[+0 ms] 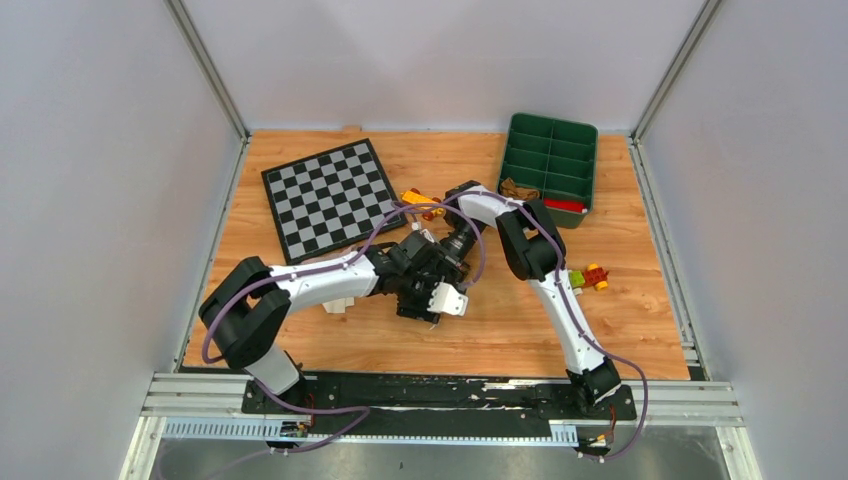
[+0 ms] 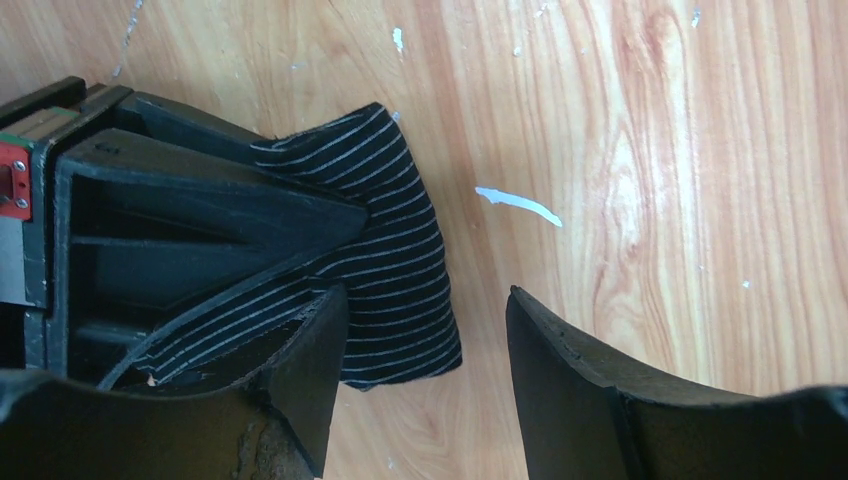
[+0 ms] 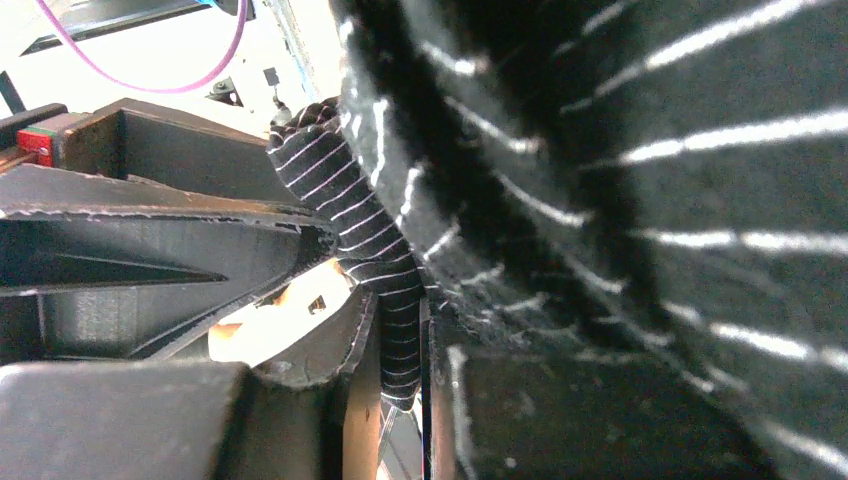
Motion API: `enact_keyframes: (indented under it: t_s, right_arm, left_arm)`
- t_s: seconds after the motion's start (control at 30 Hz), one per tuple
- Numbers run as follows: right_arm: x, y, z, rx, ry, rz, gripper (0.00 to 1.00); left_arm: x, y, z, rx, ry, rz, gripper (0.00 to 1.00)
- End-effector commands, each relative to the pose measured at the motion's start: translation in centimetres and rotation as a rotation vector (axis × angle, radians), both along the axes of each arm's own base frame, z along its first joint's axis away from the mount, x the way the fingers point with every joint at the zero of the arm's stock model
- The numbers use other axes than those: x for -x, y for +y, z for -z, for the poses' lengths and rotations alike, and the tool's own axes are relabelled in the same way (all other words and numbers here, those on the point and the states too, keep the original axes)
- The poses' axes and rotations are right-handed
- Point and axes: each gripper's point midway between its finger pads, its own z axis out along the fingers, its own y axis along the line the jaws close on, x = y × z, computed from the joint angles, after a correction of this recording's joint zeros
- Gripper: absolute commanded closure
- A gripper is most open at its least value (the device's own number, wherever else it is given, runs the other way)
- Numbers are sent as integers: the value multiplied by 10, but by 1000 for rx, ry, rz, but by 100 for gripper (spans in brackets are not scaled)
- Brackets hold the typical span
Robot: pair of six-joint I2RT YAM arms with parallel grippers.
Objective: Roll the underwear
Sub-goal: Roll the underwear to the corner of the board.
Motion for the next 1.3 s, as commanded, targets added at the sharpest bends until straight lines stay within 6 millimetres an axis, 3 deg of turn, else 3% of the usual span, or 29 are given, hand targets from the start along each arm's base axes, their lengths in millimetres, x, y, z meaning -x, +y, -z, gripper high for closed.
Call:
enact_keyframes:
  t_s: [0.0, 0.2, 0.33, 0.47, 0.53, 0.6, 0.63, 0.7, 0.8, 1.0, 1.1, 1.2, 1.27]
  right_arm:
    - [-13, -23, 83, 107, -149, -92, 100]
    - [-12, -22, 82, 104, -142, -92, 100]
    - [-10, -21, 80, 94, -136, -89, 100]
    - [-7, -23, 65, 67, -129, -71, 93]
    - [-12, -23, 38, 7, -146, -18, 84]
    - [-21, -30, 8, -58, -183, 38, 65]
    - [-27, -35, -6, -84, -214, 53, 60]
    - [-43, -52, -34, -119, -300, 82, 55]
    - [-76, -89, -74, -128, -471, 147, 45]
    - [-101, -158, -136, -129, -810, 305, 43]
    - [-129, -181, -161, -42, -1144, 405, 43]
    - [-133, -183, -194, -72, -1448, 445, 40]
    - [-122, -170, -200, -141, -1568, 410, 29]
  left_arm:
    - [-11, -13, 7, 25, -90, 21, 34]
    - [-5, -8, 29, -15, -123, 75, 35]
    - [-11, -8, 32, -46, -150, 68, 58]
    - [-11, -5, 32, -63, -149, 63, 72]
    - [-9, -4, 30, -64, -129, 56, 80]
    - [-10, -2, 27, -63, -112, 19, 89]
    - [-11, -1, 24, -63, -100, -1, 92]
    - [-11, 3, 21, -80, -40, -66, 99]
    - [-7, 4, 15, -64, 112, -115, 100]
    - [-6, 6, -7, 18, 405, -154, 100]
    - [-1, 12, -11, 2, 620, -153, 100]
    - [-6, 12, -11, 11, 756, -143, 100]
    - [-13, 8, -14, 35, 841, -155, 100]
